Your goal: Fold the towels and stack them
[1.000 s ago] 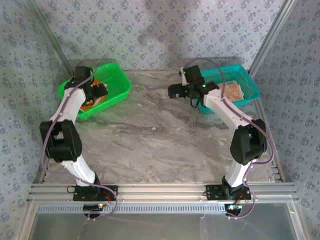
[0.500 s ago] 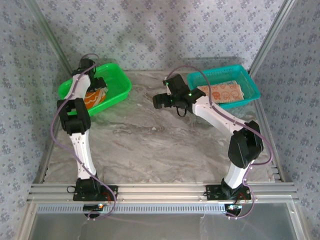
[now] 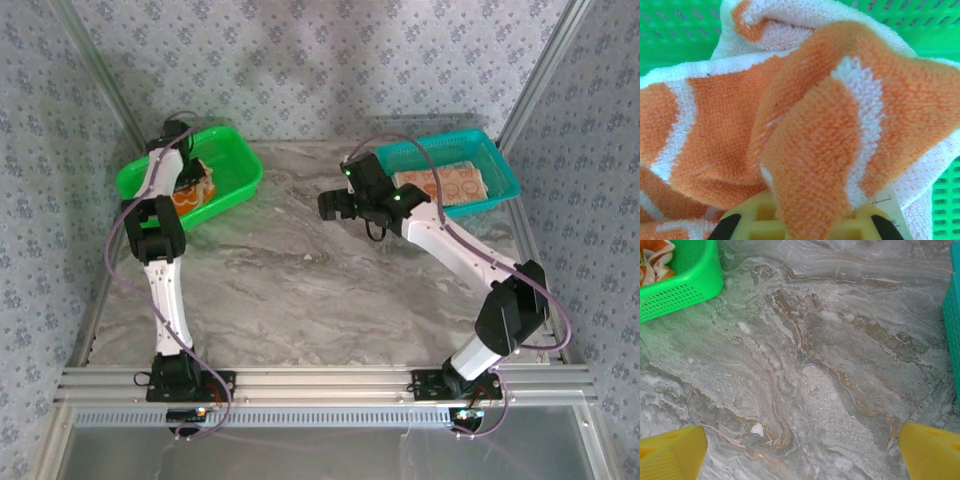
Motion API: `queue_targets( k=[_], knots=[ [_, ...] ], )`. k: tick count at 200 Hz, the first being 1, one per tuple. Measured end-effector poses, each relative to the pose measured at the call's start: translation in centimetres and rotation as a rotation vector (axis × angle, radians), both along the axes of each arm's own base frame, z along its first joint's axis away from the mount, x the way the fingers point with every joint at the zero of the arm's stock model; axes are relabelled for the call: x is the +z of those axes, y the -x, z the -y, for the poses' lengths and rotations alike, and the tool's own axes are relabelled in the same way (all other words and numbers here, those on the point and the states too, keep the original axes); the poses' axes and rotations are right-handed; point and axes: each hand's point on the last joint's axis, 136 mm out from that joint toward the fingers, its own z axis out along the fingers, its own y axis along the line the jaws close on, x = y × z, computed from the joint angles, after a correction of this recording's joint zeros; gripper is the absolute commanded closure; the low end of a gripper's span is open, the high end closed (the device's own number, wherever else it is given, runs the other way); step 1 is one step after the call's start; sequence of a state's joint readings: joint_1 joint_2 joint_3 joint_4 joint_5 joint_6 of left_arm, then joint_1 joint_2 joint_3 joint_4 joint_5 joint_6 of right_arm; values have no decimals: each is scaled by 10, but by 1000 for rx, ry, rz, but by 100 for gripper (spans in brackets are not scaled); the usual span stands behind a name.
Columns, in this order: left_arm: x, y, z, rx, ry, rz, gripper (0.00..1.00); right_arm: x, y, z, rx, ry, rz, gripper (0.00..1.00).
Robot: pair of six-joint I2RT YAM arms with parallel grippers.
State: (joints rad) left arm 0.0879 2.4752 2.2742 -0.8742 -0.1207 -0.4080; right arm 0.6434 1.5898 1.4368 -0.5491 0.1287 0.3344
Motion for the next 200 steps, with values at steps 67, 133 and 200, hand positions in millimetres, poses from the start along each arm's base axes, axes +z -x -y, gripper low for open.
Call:
queue_targets(
  k=[67,133,200],
  knots=[
    [124,25,12,-1,33,172,100,-18,5,2,-15,-11,-28,0],
    [300,98,112,-220,110,479,100,1,5,19,-39,-67,31,0],
    [242,212,258,-598,230,325,100,9,10,71,-129,-114,72,0]
  ],
)
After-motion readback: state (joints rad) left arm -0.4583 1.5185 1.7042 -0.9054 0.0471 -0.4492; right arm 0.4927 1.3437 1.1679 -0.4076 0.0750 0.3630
